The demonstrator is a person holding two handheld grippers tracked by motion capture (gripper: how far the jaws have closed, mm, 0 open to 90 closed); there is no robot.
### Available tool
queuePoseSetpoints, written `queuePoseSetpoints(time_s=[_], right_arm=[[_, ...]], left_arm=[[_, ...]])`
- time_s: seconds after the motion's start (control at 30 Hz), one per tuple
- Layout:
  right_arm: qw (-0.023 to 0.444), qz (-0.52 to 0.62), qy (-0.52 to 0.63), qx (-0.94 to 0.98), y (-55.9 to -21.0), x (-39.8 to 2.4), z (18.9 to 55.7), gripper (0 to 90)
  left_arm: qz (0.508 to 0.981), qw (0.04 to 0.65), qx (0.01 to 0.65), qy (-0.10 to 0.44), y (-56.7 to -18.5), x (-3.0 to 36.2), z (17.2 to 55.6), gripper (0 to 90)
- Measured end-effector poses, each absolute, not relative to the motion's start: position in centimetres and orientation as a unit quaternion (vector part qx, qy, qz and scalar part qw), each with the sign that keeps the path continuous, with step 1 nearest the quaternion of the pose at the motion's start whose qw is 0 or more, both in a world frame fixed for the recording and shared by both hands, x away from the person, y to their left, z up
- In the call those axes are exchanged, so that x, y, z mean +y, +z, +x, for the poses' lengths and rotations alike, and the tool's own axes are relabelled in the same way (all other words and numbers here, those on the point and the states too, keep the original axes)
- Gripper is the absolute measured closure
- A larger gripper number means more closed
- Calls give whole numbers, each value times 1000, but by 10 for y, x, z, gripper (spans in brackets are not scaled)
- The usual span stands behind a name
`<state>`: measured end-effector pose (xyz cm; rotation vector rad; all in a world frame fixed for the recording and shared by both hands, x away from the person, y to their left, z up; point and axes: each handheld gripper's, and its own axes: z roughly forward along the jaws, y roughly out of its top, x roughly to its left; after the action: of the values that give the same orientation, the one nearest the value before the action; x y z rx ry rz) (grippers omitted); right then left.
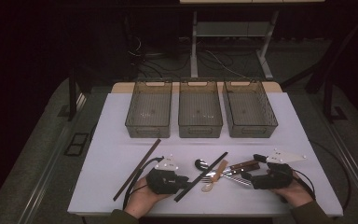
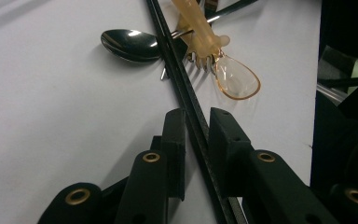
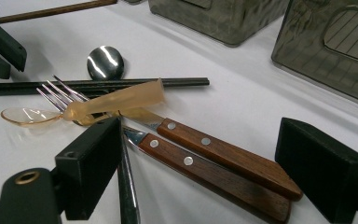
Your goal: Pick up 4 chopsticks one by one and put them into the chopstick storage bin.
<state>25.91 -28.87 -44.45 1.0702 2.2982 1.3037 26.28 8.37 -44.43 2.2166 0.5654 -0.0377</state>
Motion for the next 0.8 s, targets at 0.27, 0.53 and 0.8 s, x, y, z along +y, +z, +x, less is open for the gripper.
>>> queuePoseSetpoints(time_s=[0.27,0.53,0.8], right_arm=[[145,373,453,797,-445,-289,259,144],[145,373,452,797,-444,-289,259,144],[145,374,453,796,-444,-289,259,144]], left_arm=[[881,413,230,-22,-447,81,263,768],[881,412,233,-23,-449,79,262,771],[886,402,231,-15,-450,78,261,772]])
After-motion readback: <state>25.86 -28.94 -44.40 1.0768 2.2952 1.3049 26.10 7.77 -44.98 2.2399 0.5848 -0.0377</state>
